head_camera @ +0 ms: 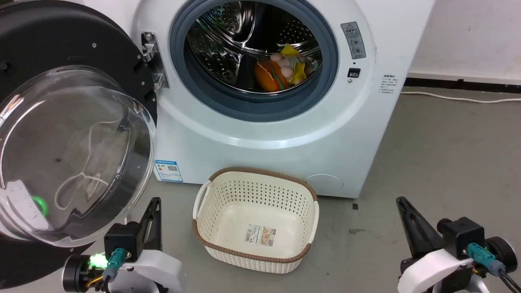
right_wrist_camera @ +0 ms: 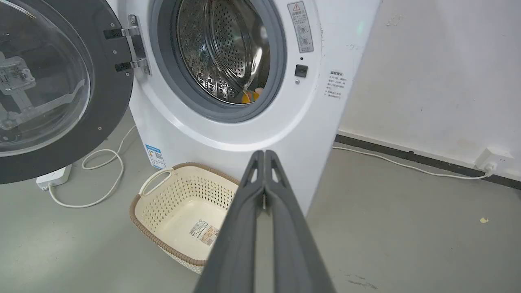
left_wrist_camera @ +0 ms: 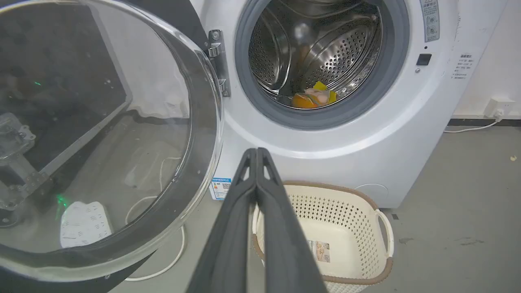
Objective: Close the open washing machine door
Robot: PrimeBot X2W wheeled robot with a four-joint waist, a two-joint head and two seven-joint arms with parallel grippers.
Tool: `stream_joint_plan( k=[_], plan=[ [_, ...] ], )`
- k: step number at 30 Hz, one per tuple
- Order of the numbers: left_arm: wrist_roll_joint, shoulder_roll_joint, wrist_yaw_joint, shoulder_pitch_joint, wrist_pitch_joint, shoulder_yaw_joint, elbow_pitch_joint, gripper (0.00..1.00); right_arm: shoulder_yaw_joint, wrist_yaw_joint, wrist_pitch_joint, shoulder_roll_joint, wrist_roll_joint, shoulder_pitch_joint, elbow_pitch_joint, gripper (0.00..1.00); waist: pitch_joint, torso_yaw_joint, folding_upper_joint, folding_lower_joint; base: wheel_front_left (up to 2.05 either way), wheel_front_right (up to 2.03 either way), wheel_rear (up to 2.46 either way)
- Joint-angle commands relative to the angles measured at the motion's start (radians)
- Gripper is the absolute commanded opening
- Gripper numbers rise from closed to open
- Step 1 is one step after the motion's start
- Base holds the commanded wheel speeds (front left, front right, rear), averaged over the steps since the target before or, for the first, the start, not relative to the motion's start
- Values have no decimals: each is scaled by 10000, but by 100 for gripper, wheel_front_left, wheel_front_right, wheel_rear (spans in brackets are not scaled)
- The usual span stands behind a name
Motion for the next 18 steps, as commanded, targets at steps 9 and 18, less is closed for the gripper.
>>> stream_joint_plan(
  k=[9, 18],
  plan=[
    [18, -1, -9, 139, 3, 5, -41, 0, -5, 8, 5, 45, -60, 93, 20, 0, 0, 0, 0, 0, 0, 0, 0],
    [18, -1, -9, 139, 3, 5, -41, 0, -5, 8, 5, 45, -60, 93, 20, 0, 0, 0, 0, 0, 0, 0, 0]
  ],
)
